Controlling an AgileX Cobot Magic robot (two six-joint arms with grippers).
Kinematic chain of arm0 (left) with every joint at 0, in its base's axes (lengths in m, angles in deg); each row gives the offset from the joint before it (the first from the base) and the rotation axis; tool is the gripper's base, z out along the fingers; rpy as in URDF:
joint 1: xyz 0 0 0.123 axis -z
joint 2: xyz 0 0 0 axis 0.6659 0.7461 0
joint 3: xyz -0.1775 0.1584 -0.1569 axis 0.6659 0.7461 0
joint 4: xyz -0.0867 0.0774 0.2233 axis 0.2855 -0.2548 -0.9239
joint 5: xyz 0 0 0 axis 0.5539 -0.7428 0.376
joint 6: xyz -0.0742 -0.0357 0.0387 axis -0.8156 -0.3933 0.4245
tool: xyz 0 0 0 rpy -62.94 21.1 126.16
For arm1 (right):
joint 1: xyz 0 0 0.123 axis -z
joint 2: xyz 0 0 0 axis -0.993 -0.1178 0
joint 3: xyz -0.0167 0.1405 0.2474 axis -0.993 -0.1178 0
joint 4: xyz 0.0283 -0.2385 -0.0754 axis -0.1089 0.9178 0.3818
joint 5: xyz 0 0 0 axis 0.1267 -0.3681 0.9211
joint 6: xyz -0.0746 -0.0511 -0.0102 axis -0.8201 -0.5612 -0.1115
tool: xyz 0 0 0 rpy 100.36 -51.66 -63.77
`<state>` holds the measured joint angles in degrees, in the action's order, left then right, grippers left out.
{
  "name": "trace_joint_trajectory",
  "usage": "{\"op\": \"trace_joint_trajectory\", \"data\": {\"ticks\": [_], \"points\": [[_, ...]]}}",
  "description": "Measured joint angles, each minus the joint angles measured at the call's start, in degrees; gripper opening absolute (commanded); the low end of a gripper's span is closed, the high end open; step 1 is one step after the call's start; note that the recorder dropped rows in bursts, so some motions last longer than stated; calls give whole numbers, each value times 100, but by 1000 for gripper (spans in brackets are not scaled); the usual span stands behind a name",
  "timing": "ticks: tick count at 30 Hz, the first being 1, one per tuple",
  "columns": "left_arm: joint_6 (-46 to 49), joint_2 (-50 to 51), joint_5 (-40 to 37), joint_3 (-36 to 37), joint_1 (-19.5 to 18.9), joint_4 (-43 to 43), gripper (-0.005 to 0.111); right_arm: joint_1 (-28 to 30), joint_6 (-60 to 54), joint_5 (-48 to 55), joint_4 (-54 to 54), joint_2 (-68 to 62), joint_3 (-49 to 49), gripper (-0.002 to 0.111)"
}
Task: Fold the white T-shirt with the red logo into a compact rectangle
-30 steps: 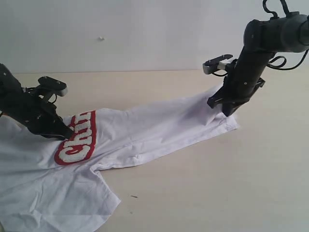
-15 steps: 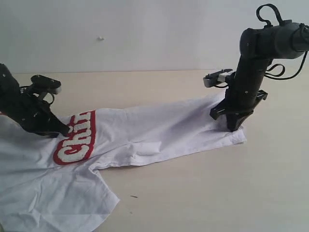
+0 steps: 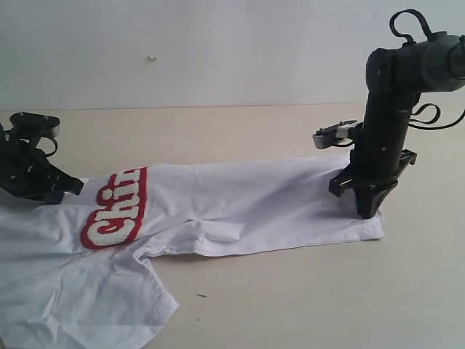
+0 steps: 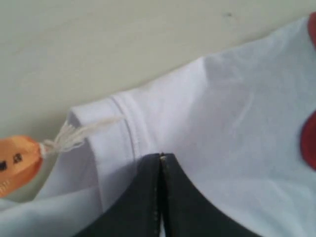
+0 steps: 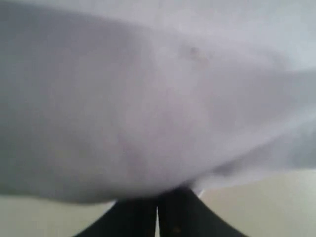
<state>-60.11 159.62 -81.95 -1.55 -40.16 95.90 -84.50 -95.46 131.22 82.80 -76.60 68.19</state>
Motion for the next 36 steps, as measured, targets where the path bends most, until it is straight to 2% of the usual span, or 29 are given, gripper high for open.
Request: {"op": "trace_joint_trajectory", "data": {"ticks": [10, 13, 17, 20, 21, 24, 26, 30, 36], "points": [[-24, 4, -97, -58, 0, -41, 0, 0, -54, 50, -373, 1159, -27, 0], [-24, 4, -144, -58, 0, -41, 0, 0, -43, -179, -373, 1190, -27, 0], [191, -23, -226, -58, 80, -6, 0, 0, 303, -688, 174, 890, -27, 2], [273, -108, -301, -67, 236, 11, 0, 0, 944, -1114, 970, 620, -27, 15], [302, -147, -324, -98, 282, 23, 0, 0, 1135, -1259, 1169, 548, -27, 23], [338, -172, -450, -230, 440, 37, 0, 25, 1363, -1533, 1337, 411, -27, 47], [338, -172, -504, -292, 529, 37, 0, 39, 1335, -1650, 1248, 376, -27, 57], [362, -172, -603, -317, 652, 37, 0, 39, 1296, -1865, 1120, 367, -27, 58], [370, -172, -749, -317, 691, 37, 0, 39, 920, -2333, 861, 263, -27, 49]]}}
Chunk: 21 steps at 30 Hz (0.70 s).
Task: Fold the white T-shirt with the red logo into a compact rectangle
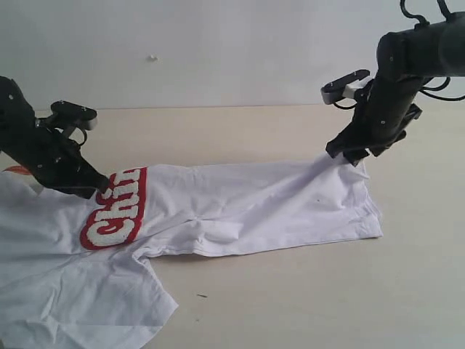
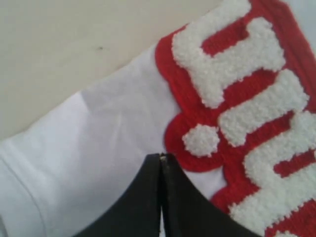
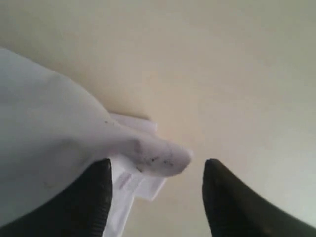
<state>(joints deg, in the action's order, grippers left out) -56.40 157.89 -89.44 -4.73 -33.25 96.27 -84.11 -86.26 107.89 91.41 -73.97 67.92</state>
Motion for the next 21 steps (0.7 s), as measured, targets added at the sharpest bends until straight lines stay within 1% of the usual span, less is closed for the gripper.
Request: {"op": "trace_joint_trajectory", "data": {"ticks": [3, 7, 14, 21], "points": [[0, 0, -37, 0, 0, 0, 0, 0, -245, -176, -49, -151, 0, 31], [42, 0, -37, 0, 0, 8, 0, 0, -453, -290, -62, -372, 0, 0], [112, 0, -37, 0, 0, 8, 0, 0, -529, -849, -4, -356, 0, 0], [137, 0, -37, 0, 0, 12, 0, 0, -529, -1461, 4, 167, 0, 0]]}}
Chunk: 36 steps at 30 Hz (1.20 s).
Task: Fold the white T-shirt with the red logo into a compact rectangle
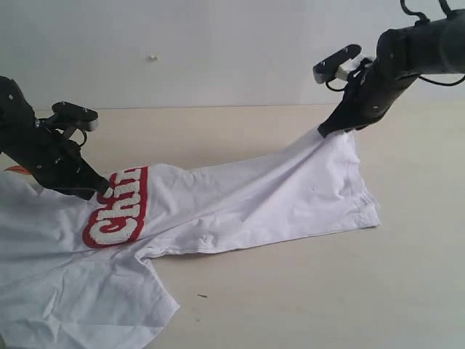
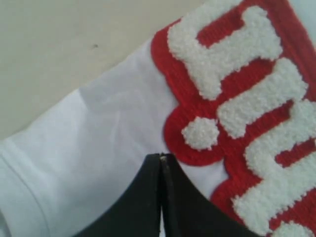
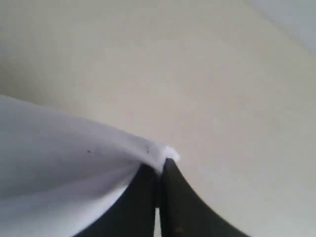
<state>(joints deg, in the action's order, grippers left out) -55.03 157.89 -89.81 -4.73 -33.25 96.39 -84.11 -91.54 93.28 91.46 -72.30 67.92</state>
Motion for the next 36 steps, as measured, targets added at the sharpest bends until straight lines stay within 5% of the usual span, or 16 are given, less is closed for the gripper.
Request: {"op": "trace_joint_trajectory", "data": {"ticks": [4, 9, 12, 18, 23, 36], "points": [[15, 0, 0, 0, 0, 0, 0, 0, 0, -238, 0, 74, 0, 13], [14, 0, 0, 0, 0, 0, 0, 0, 0, -410, 0, 37, 0, 52], [14, 0, 0, 0, 0, 0, 0, 0, 0, -543, 0, 37, 0, 64], [14, 0, 0, 0, 0, 0, 0, 0, 509, -703, 43, 53, 0, 61], [14, 0, 0, 0, 0, 0, 0, 0, 1034, -455, 56, 316, 0, 43], [79, 0, -122, 0, 0, 98, 0, 1120, 741, 3021, -1460, 529, 79, 54]]}}
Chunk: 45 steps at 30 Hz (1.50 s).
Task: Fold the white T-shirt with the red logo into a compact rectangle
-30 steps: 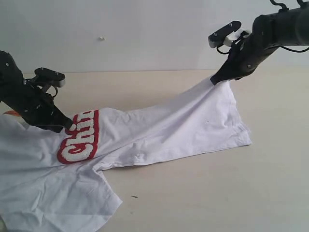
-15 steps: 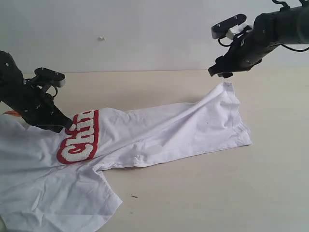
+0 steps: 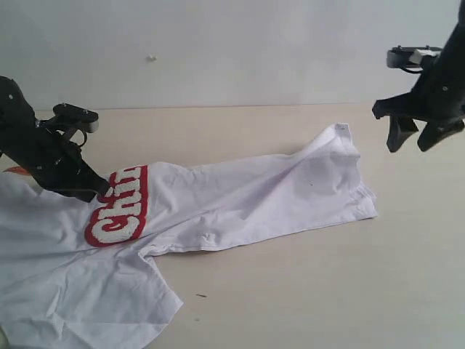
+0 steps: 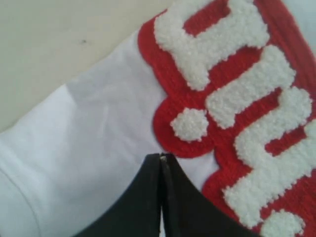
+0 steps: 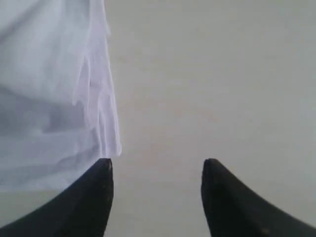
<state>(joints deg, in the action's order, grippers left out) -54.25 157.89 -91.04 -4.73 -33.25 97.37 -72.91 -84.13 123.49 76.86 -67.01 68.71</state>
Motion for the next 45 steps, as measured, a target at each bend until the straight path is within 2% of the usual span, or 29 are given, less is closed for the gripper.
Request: {"op": "trace_joint_trajectory", "data": {"ticks": [7, 12, 16, 20, 22, 26, 27, 36, 45], "points": [[369, -121, -36, 0, 0, 491, 0, 30, -782, -290, -962, 0, -857, 58], [632, -281, -201, 0, 0, 841, 0, 19, -1024, -797, -1181, -108, -895, 58], [734, -349, -331, 0, 0, 914, 0, -46, -1857, -909, -1195, -517, -900, 62], [811, -349, -344, 0, 0, 914, 0, -97, -2120, -1397, -1324, -646, -926, 60], [823, -349, -332, 0, 0, 914, 0, -97, -2186, -1359, -1442, -688, -913, 50], [823, -349, -332, 0, 0, 914, 0, -97, -2239, -1031, -1675, -751, -884, 6], [823, -349, -332, 0, 0, 914, 0, -97, -2248, -810, -1675, -765, -884, 1], [850, -349, -332, -66, 0, 1050, 0, -97, -2296, 590, -1633, -535, -921, 0], [1165, -349, -498, -66, 0, 1457, 0, -97, -1367, 801, -948, 155, -1259, 0]]}}
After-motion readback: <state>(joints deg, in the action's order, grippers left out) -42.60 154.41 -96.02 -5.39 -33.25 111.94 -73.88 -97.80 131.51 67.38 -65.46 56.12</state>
